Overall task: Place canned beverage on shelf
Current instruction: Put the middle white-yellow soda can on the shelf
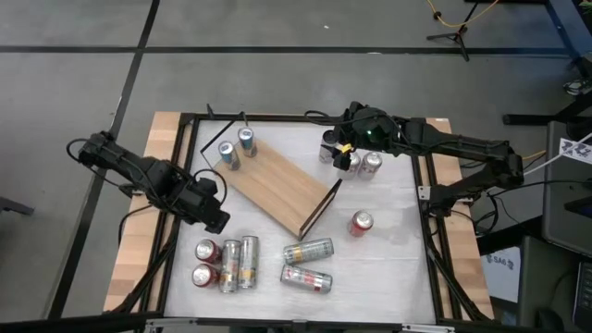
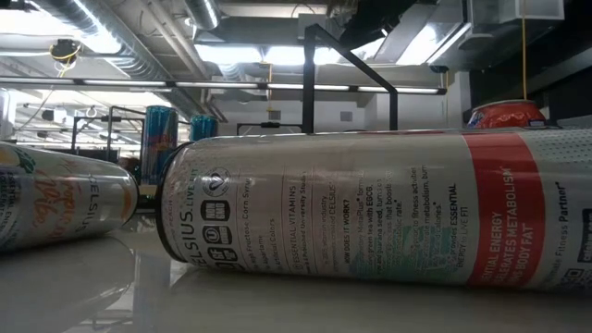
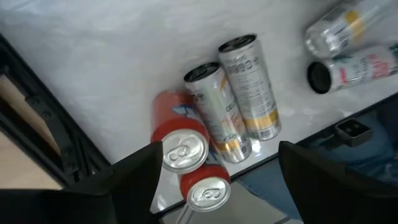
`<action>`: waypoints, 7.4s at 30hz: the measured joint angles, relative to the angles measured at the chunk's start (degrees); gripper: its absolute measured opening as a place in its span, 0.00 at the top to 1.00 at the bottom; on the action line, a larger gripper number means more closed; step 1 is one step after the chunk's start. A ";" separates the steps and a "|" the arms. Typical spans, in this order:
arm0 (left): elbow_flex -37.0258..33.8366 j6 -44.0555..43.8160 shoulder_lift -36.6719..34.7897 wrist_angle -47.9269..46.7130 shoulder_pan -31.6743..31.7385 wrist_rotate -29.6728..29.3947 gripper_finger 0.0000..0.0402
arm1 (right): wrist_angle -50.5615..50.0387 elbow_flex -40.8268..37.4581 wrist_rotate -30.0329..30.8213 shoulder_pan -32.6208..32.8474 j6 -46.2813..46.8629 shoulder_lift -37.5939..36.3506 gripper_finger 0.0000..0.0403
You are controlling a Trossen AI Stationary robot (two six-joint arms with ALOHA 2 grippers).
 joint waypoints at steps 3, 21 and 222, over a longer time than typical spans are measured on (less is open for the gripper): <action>-0.02 -0.91 1.84 0.03 -0.81 1.07 0.22 | 0.00 0.00 0.02 0.00 0.00 0.00 0.13; -0.04 -1.98 4.78 0.89 -1.12 1.82 0.22 | 0.02 0.00 0.04 0.00 0.00 0.02 0.13; -6.23 48.73 18.87 33.88 4.39 -40.84 0.30 | -0.35 -0.02 -7.80 0.02 0.00 0.02 0.13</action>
